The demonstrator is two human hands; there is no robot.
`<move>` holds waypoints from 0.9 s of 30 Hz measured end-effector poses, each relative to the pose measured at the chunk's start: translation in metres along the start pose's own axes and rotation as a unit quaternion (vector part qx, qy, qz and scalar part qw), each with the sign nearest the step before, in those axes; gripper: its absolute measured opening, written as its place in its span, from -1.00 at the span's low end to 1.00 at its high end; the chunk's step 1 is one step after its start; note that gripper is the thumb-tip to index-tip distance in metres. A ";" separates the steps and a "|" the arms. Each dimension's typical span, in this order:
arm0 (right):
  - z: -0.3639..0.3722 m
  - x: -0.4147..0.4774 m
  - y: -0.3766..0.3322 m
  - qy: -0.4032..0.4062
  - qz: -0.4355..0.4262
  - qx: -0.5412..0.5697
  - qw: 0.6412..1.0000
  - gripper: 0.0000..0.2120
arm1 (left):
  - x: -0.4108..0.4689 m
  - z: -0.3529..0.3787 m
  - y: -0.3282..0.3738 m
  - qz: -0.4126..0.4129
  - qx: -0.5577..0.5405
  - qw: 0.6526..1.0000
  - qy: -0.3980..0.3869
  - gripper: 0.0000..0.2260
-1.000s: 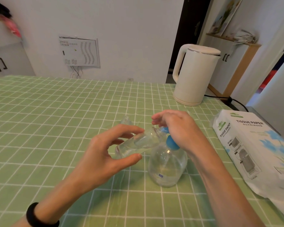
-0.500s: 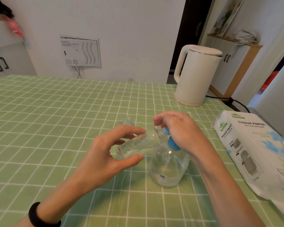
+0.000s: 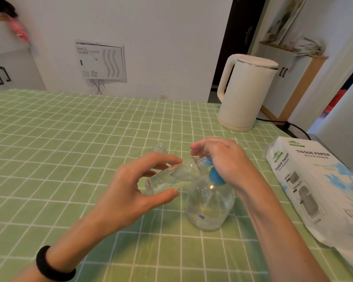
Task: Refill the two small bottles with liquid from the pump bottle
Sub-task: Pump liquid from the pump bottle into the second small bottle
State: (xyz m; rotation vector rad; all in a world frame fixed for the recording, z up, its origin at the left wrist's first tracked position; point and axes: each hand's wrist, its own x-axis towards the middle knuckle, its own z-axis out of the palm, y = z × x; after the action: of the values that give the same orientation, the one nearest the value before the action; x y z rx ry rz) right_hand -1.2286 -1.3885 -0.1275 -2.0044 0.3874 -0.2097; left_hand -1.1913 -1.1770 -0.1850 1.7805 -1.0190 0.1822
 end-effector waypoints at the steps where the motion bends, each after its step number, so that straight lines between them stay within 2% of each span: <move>1: -0.001 0.000 0.000 0.002 -0.004 -0.004 1.000 -0.66 | 0.000 0.000 0.000 0.002 -0.001 1.000 0.000 -0.56; 7: -0.003 0.000 -0.003 0.012 -0.032 -0.013 0.999 -0.68 | 0.001 -0.001 0.001 0.006 -0.004 1.000 0.007 -0.58; 14: 0.001 0.000 0.000 0.003 0.000 0.004 1.000 -0.65 | 0.000 0.000 -0.001 -0.006 -0.004 1.000 0.000 -0.57; 19: -0.001 0.000 -0.001 0.012 -0.017 -0.012 1.000 -0.66 | 0.000 0.000 0.000 0.004 -0.004 1.000 0.004 -0.59; 22: -0.002 0.001 -0.002 0.013 -0.029 -0.015 0.999 -0.67 | 0.001 0.000 0.001 0.006 -0.004 1.000 0.006 -0.53; 27: -0.002 0.002 -0.002 0.010 -0.022 -0.015 1.000 -0.65 | 0.001 0.000 0.000 0.004 -0.007 1.000 0.005 -0.59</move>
State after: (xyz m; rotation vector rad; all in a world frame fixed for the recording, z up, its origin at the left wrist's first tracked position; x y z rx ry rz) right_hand -1.2265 -1.3900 -0.1246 -2.0436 0.3621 -0.2533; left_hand -1.1903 -1.1775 -0.1844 1.7616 -1.0177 0.1894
